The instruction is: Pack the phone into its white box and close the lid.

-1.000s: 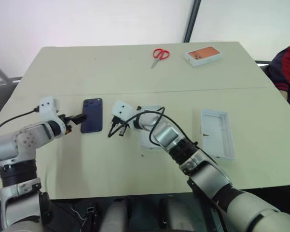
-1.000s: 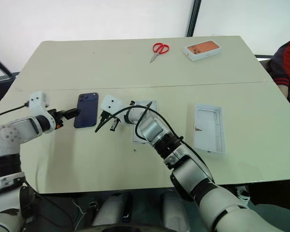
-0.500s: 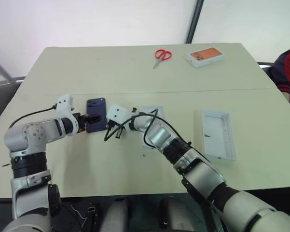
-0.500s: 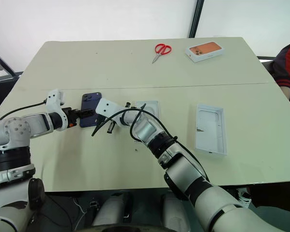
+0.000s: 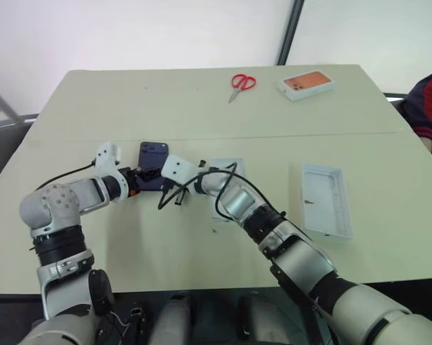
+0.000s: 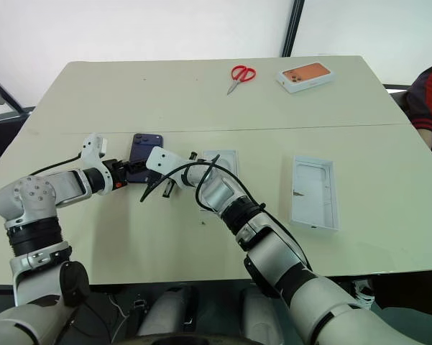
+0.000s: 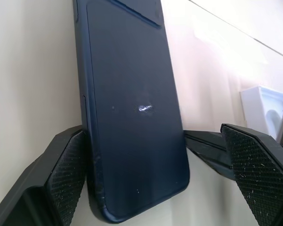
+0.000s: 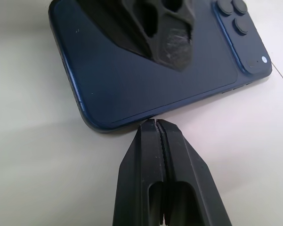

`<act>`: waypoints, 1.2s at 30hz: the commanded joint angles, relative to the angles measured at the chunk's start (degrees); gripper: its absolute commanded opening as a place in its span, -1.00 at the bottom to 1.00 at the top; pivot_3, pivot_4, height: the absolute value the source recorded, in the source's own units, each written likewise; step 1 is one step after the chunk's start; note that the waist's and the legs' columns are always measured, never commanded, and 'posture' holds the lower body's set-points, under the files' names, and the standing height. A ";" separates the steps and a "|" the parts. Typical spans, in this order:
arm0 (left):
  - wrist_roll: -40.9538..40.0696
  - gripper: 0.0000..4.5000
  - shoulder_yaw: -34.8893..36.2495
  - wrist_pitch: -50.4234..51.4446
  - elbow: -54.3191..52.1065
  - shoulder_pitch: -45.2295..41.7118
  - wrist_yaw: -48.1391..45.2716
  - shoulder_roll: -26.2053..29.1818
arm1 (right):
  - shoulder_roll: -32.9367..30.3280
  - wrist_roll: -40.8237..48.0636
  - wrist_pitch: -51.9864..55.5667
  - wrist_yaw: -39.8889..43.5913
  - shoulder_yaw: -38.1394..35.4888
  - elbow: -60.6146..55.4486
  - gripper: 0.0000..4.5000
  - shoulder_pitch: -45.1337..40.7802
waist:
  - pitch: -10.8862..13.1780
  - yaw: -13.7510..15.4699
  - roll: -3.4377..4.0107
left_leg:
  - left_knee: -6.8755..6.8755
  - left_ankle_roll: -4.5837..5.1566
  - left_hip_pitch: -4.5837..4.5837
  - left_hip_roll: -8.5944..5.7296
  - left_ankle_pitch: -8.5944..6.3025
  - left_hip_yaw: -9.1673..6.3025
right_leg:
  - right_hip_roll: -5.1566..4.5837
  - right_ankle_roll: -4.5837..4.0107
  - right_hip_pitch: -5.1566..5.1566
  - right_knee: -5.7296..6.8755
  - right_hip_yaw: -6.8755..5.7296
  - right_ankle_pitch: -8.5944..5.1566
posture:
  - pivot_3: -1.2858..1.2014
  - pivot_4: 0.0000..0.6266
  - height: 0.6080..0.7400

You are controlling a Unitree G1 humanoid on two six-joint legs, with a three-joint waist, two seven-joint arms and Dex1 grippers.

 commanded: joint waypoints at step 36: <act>-11.45 -0.98 19.38 11.38 -11.46 -1.46 6.53 -12.50 | -13.21 -0.19 13.47 9.91 -3.60 -37.56 -1.00 8.00 | 0.04 -1.44 -0.12 | -0.08 -0.04 -0.14 0.08 0.00 0.00 | 0.05 0.00 -0.19 -0.04 0.01 0.00 | 0.03 -0.52 1.00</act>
